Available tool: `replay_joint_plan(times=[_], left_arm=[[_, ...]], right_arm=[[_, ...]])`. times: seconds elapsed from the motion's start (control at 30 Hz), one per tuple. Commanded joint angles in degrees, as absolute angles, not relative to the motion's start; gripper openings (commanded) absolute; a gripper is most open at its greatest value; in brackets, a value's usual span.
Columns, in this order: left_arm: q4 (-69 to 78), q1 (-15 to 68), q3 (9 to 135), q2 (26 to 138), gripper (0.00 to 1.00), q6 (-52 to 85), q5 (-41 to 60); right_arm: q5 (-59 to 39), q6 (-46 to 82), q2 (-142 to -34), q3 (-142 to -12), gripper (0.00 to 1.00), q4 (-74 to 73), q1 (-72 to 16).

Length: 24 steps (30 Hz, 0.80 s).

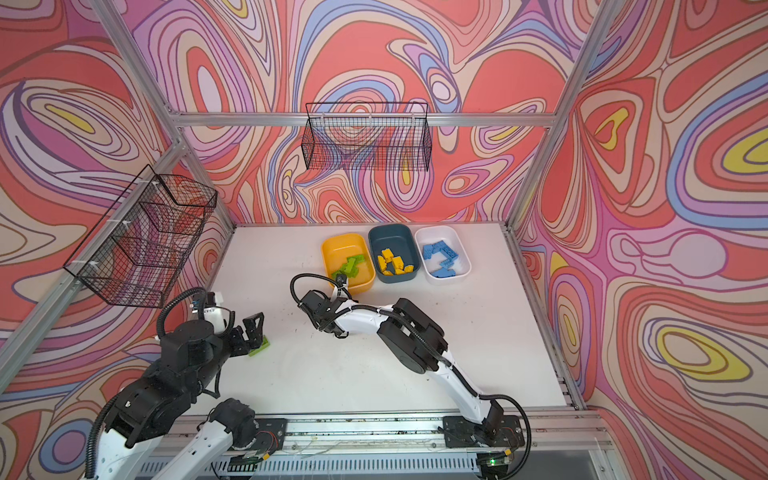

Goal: Sort the legos into containers by color
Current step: 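Close the right gripper on the lime-green 2x4 brick and lift it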

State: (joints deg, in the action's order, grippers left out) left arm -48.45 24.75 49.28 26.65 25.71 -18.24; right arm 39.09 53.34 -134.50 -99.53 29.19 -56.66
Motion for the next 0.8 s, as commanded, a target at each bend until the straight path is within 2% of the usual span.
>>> replay_joint_plan(times=[0.0, 0.17, 0.27, 0.43, 0.77], left_arm=[[-48.3, 24.7, 48.7, 27.1, 0.93, 25.8, -18.5], [-48.8, 24.8, 48.7, 27.5, 0.93, 26.9, -18.9], [-49.3, 24.7, 48.8, 27.9, 0.93, 28.1, -19.0], [-51.1, 24.8, 49.7, 29.4, 0.93, 30.6, -20.2], [-49.8, 24.8, 43.9, 29.9, 0.93, 41.1, -17.7]], right_arm=[[38.4, 51.3, -134.5, -98.1, 0.59, 29.8, -56.8], [35.3, 46.7, -128.9, -92.4, 0.57, 24.8, -56.8], [32.5, 43.0, -124.3, -88.0, 0.51, 20.9, -56.9], [27.2, 37.8, -114.9, -80.9, 0.51, 16.1, -56.9], [18.9, 26.5, -101.3, -78.4, 0.53, 14.8, -56.8]])
